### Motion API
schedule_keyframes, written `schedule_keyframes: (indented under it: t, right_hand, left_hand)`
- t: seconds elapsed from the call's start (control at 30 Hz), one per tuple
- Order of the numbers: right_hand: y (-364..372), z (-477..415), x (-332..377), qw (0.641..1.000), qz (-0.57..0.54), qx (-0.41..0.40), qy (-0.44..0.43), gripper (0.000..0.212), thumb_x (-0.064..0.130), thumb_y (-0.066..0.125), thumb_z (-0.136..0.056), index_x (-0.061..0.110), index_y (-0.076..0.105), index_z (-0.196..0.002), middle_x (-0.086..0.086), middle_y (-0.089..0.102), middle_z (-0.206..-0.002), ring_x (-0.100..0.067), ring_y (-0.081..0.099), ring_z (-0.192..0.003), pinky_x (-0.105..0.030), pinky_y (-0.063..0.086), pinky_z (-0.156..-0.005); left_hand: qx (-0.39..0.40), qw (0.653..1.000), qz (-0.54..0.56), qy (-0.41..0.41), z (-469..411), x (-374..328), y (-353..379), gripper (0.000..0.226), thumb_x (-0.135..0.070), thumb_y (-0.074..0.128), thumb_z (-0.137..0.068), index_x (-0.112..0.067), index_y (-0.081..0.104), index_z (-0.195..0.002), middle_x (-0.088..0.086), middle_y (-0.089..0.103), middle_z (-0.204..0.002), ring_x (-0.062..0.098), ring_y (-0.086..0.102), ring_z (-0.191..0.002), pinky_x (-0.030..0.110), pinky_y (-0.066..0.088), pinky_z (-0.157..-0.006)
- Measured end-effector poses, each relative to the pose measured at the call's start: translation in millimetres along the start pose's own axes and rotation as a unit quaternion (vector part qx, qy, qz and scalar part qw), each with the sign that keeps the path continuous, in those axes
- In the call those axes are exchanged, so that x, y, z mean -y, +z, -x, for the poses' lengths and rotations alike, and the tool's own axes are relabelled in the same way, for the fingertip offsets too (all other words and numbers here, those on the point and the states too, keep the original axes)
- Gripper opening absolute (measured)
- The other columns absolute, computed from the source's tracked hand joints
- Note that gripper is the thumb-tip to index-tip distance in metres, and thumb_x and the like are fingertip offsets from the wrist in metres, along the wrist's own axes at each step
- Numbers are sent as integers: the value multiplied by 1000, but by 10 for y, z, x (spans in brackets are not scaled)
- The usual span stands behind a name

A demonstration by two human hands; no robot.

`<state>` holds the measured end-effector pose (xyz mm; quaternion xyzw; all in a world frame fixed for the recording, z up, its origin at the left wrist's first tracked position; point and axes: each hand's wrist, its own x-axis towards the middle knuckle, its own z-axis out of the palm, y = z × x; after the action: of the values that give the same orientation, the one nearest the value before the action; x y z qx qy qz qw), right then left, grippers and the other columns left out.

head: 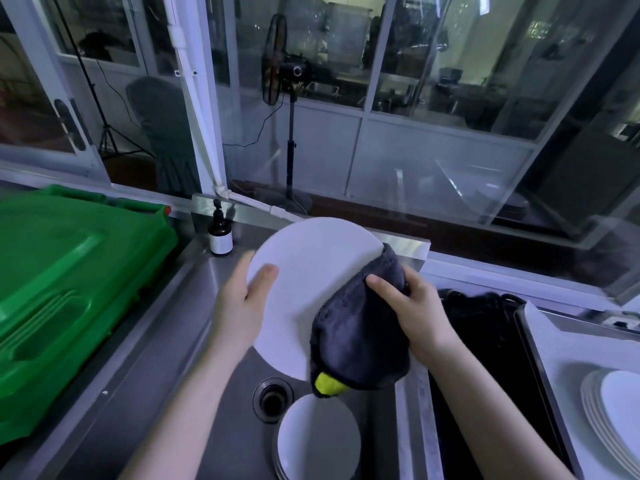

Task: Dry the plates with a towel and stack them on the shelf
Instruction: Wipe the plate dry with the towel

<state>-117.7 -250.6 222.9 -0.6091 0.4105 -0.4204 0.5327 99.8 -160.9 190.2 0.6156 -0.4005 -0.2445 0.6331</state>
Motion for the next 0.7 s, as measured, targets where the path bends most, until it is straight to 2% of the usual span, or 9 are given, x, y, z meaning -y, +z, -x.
schedule_keyframes:
  t: [0.1, 0.2, 0.27, 0.33, 0.4, 0.43, 0.5, 0.57, 0.7]
  right_hand:
    - [-14, -115, 219, 978, 165, 87, -95, 11, 20, 77, -82, 16, 67, -86, -1, 73, -83, -7, 62, -81, -29, 50, -80]
    - [71, -124, 262, 945, 272, 138, -121, 23, 26, 78, -81, 19, 60, -70, 9, 57, -63, -2, 47, -65, -26, 42, -64]
    - [68, -80, 202, 955, 250, 108, -119, 27, 26, 77, -82, 6, 61, -74, -5, 58, -65, -6, 47, -67, -33, 43, -64]
    - [39, -13, 97, 986, 139, 33, -87, 19, 21, 75, -85, 4, 66, -82, -10, 69, -75, -10, 57, -73, -31, 50, -68]
    - [52, 62, -28, 999, -18, -47, -14, 7, 17, 73, -86, 11, 72, -88, -5, 75, -87, -15, 67, -84, -29, 55, -77]
    - [87, 102, -87, 993, -88, -68, 25, 5, 16, 71, -87, 12, 73, -90, -7, 76, -92, -17, 69, -88, -30, 57, -79]
    - [160, 161, -179, 982, -160, -80, 65, 6, 14, 69, -89, 11, 73, -92, -10, 76, -96, -20, 70, -91, -30, 57, -79]
    - [154, 174, -203, 986, -141, -62, 62, 7, 14, 68, -89, 11, 73, -94, -10, 75, -98, -20, 70, -94, -28, 58, -79]
    - [-41, 51, -52, 1000, -5, 18, -2, 10, 16, 72, -87, 14, 72, -96, -4, 76, -96, -18, 70, -96, -34, 56, -85]
  left_hand:
    - [156, 972, -154, 89, -186, -214, -44, 4, -34, 59, -99, -30, 59, -100, -5, 64, -78, 15, 54, -71, 20, 41, -65]
    - [219, 947, -203, 118, -237, -303, 23, 14, -30, 68, -95, -40, 63, -105, -9, 70, -95, 17, 63, -93, 27, 46, -87]
    - [159, 974, -128, 103, -196, -301, -8, 25, -24, 71, -92, -46, 65, -102, -20, 70, -91, 5, 64, -86, 19, 48, -78]
    - [36, 996, -52, 60, -88, -178, -43, 25, -26, 71, -91, -51, 67, -96, -26, 70, -84, -5, 63, -76, 12, 45, -69]
    - [-68, 997, 7, -23, 98, -22, 9, 11, -45, 67, -85, -50, 66, -94, -27, 71, -89, -8, 64, -84, 22, 49, -75]
    - [-88, 994, 35, -59, 201, 36, 70, 22, -56, 62, -81, -46, 66, -100, -24, 72, -96, -3, 66, -94, 30, 51, -82]
    - [-88, 987, 95, -94, 364, 90, 180, 62, -69, 58, -76, -32, 60, -126, -12, 68, -126, 13, 61, -122, 47, 48, -104]
    - [-91, 985, 112, -96, 365, 108, 202, 79, -69, 57, -78, -21, 51, -140, -3, 61, -140, 19, 54, -132, 50, 42, -112]
    - [-9, 999, 33, -32, 132, -22, 21, 40, -56, 56, -84, -28, 62, -111, -14, 71, -107, 9, 63, -102, 31, 48, -90]
